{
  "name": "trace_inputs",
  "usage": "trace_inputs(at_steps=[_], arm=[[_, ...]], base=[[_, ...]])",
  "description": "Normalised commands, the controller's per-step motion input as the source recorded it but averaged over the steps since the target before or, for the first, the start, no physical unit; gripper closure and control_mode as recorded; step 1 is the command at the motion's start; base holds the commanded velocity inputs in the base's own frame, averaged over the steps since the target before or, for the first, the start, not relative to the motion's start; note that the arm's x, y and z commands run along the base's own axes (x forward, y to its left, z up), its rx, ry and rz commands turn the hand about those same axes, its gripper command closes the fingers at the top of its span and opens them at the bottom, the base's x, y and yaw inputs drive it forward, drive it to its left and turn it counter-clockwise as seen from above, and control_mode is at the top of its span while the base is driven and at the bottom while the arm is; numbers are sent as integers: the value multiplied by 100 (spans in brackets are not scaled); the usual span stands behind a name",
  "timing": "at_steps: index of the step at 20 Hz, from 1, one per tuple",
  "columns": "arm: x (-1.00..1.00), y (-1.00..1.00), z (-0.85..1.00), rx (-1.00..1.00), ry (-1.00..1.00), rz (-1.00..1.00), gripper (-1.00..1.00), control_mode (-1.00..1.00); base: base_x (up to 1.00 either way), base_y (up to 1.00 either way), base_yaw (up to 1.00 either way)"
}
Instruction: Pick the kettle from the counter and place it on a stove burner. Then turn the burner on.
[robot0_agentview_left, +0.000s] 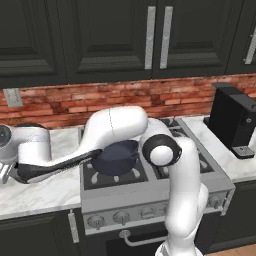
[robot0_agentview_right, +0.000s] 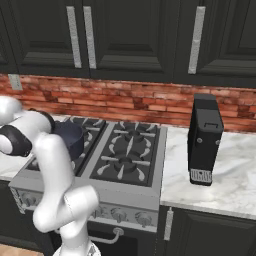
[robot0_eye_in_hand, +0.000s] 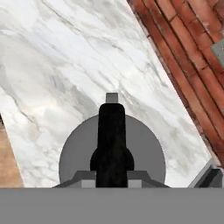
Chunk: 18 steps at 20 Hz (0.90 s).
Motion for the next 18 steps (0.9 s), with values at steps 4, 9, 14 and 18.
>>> trace_inputs(at_steps=[4, 9, 14, 18], arm=[[-100, -79, 38, 22, -24, -8, 100, -100], [-88, -63, 97, 30, -9, -18, 100, -100], [-75, -57, 100, 30, 0, -21, 100, -100], [-77, -82, 93, 30, 2, -18, 100, -100]], base=[[0, 0, 0], [0, 0, 0], [0, 0, 0], [0, 0, 0]])
